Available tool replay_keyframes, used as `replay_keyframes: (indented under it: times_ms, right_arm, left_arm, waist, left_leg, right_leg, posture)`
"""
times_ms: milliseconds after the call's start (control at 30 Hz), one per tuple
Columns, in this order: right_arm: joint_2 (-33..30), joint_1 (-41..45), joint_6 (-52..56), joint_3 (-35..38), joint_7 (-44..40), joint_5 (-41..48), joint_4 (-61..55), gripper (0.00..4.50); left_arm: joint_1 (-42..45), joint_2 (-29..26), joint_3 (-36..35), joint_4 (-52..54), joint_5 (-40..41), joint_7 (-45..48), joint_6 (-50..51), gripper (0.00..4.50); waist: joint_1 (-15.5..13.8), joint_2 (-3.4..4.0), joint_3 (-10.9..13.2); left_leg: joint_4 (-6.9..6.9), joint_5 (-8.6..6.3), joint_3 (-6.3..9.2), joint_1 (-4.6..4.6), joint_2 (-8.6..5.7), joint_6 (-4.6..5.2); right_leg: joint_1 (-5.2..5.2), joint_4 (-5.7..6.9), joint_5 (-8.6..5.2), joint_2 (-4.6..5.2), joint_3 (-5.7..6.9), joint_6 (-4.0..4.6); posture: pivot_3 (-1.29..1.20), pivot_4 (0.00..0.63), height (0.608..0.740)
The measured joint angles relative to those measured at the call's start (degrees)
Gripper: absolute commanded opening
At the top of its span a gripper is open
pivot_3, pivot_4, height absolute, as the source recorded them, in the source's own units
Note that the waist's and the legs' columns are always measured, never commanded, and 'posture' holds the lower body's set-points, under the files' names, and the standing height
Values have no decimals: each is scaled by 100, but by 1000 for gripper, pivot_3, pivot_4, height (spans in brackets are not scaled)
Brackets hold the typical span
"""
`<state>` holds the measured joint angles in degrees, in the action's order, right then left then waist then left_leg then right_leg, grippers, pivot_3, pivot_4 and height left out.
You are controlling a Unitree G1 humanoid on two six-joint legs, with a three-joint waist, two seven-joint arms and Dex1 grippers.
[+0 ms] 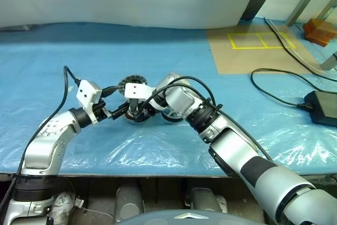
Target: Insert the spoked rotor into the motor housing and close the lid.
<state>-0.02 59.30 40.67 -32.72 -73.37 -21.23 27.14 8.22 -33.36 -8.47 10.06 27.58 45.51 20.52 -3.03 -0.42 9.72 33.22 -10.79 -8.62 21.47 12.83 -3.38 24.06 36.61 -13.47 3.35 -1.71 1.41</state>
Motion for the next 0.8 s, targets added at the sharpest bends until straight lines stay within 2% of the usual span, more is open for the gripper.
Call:
replay_keyframes:
  times_ms: [267, 467, 600, 700, 800]
  right_arm:
    - [77, 62, -46, -102, 348, 215, 162, 4354]
    - [-241, 217, 601, 28, 186, 621, -121, 4354]
    - [-887, 230, 1600, 265, 44, 969, -994, 4354]
    - [-1056, 232, 2199, 356, 28, 1311, -1615, 4354]
    - [-1214, 223, 2379, 863, 121, 1836, -2143, 4354]
  left_arm:
    - [80, -121, -18, -165, -79, 157, -18, 4500]
    - [-92, -171, -104, -157, -97, 175, -19, 4500]
    - [-346, -170, -143, -125, -32, 172, 16, 4500]
    - [-409, -180, -233, -137, 20, 222, -1, 4500]
    - [-526, -425, -320, -323, -83, 349, -182, 4500]
  waist:
    - [20, 4, -3]
    - [-9, 5, -1]
    - [-32, 4, 0]
    - [14, 4, 0]
    - [38, 3, 0]
  left_leg:
    - [-5, 0, 1, -7, 3, 0]
    - [-4, 0, 1, 6, 3, 0]
    - [-4, 1, 2, 20, 6, -1]
    - [-10, 1, 3, 22, 12, -4]
    - [-16, -1, 3, 29, 13, -8]
  right_leg:
    - [0, 4, 0, -2, -1, 0]
    - [6, -1, 0, -1, -1, -1]
    - [17, -8, 11, -9, 0, -20]
    - [26, -10, 12, -23, 1, -24]
    - [33, -20, 12, -25, 1, -26]
  posture:
    - [0, 150, 740]
    - [0, 150, 740]
    - [0, 150, 740]
    - [0, 150, 740]
    - [0, 150, 740]
